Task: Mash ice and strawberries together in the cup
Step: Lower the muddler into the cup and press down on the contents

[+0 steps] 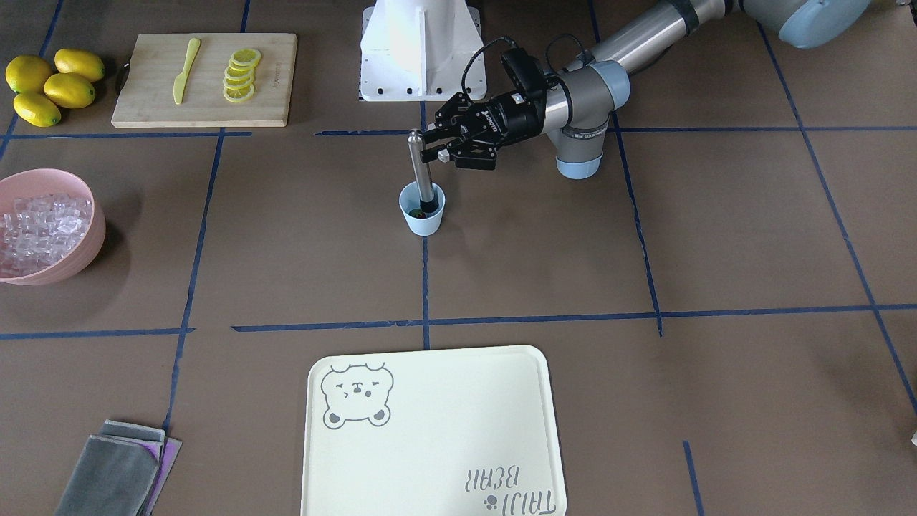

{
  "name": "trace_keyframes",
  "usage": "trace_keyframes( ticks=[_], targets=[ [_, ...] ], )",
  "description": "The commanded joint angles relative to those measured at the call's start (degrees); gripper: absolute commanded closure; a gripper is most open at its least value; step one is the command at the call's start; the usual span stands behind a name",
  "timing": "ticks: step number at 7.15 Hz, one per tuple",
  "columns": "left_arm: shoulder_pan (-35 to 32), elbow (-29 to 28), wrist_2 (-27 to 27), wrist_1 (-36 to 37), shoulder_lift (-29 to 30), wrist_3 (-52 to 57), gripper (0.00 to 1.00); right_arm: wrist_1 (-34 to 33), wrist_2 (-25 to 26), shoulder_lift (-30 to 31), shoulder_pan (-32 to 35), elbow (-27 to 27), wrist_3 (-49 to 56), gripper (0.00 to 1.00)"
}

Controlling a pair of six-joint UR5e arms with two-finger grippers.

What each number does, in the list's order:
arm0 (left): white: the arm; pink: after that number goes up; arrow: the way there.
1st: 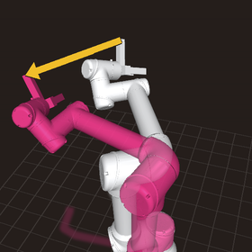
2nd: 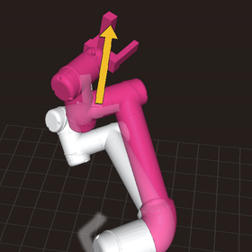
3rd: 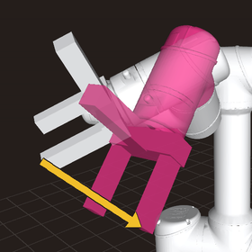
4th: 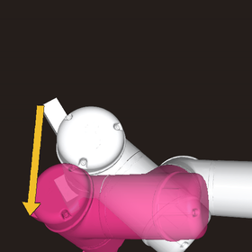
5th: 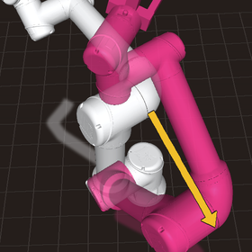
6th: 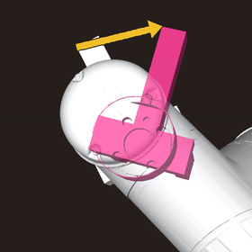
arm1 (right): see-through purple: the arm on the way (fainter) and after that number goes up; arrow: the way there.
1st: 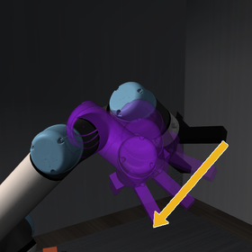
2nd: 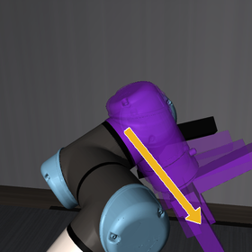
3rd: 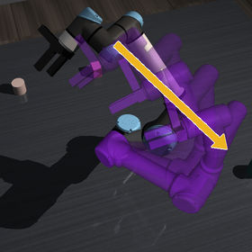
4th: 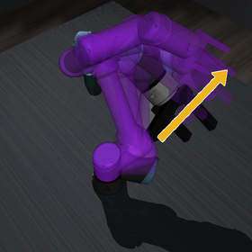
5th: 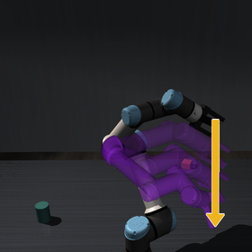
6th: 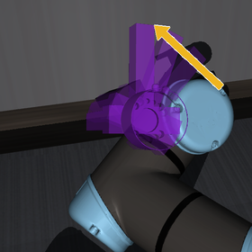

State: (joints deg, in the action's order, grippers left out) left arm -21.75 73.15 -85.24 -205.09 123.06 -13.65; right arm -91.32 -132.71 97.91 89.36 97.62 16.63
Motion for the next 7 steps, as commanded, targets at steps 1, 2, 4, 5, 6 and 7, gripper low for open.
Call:
trace_keyframes(
  ticks=[1, 2, 4, 5, 6, 7],
  targets=[
    [-2.93, 0.76, -0.01, 0.39, 1.3, -0.93, 1.0, 0.0, 0.0, 0.0, 0.03, 0.02, -0.02, 0.01],
    [-4.6, 2.33, -0.1, 1.78, 1.4, -2.5, 1.0, 0.0, 0.0, 0.0, 0.03, 0.02, -0.02, 0.01],
    [-6.02, 8.72, -0.19, 10.36, 1.22, -4.53, 1.0, 0.0, 0.0, -0.09, 0.03, 0.11, -0.02, 0.01],
    [-6.29, 13.54, -0.28, 17.37, 0.79, -4.71, 1.0, 0.0, 0.0, -0.09, 0.03, 0.11, -0.02, 0.01],
    [-6.46, 19.16, -0.28, 26.49, 0.0, -6.54, 1.0, 0.0, 0.0, -0.09, 0.03, 0.11, -0.02, 0.01],
    [-6.55, 25.74, -0.28, 37.55, -1.23, -7.0, 1.0, 0.0, 0.0, -0.09, 0.03, 0.2, -0.02, 0.01]
  ],
)
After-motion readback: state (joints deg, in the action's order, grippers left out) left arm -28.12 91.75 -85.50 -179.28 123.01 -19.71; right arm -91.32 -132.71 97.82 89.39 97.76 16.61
